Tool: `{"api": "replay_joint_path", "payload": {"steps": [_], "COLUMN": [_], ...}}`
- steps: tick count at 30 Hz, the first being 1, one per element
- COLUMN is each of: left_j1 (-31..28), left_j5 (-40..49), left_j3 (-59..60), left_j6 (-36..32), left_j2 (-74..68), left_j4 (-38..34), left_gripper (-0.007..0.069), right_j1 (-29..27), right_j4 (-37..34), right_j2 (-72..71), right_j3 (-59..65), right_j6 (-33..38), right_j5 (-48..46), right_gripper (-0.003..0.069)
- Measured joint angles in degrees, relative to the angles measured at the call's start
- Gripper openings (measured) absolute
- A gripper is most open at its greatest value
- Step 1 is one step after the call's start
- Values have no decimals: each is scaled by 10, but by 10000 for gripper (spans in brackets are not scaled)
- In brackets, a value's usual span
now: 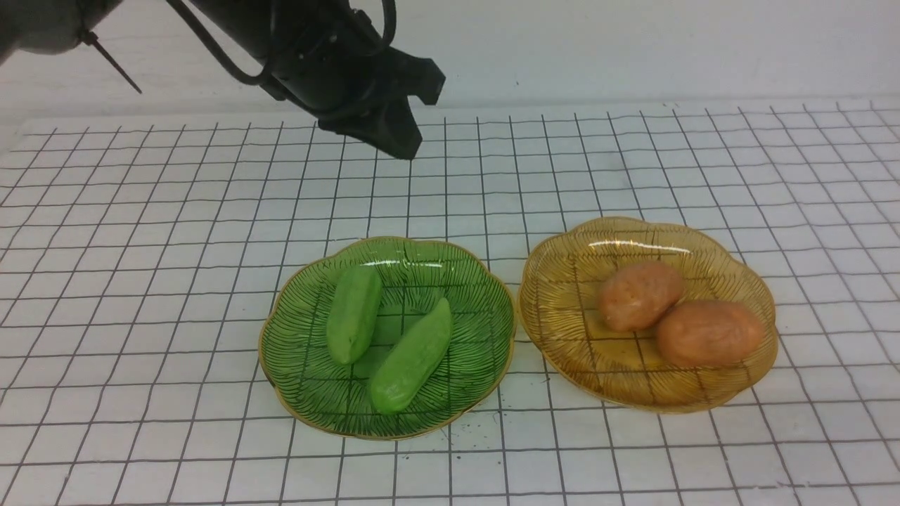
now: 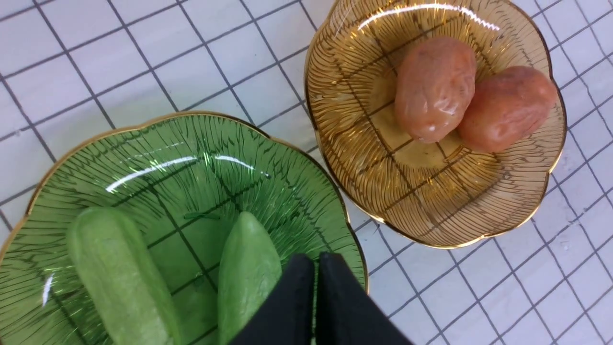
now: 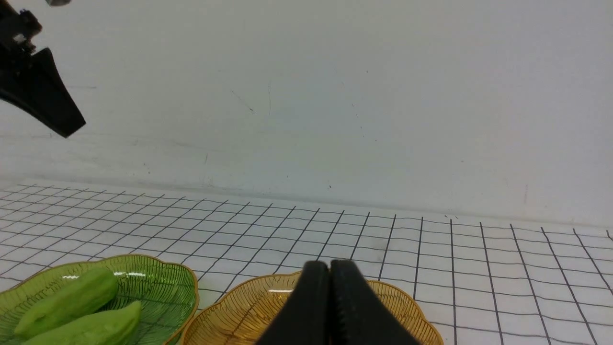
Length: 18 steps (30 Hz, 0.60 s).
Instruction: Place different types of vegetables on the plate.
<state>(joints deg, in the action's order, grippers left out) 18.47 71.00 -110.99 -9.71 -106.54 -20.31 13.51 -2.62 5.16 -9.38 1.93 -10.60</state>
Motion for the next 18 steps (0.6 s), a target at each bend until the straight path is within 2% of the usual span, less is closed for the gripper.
{"api": "replay_joint_path", "payload": {"steps": [6, 11, 18], "left_j1": [0, 0, 0], "left_j5": [2, 5, 8], "left_j3": [0, 0, 0], "left_j6": [0, 0, 0], "left_j2": [0, 23, 73], "left_j4": [13, 21, 73], "left_gripper": [-8, -8, -8], "right_j1": [-11, -61, -86], "right_j4": [0, 9, 26], "right_j2": [-40, -56, -56], "right_j3": [41, 107, 107], "right_j6": [0, 0, 0], "right_j5": [-50, -103, -105], "right_gripper": [-14, -14, -14]}}
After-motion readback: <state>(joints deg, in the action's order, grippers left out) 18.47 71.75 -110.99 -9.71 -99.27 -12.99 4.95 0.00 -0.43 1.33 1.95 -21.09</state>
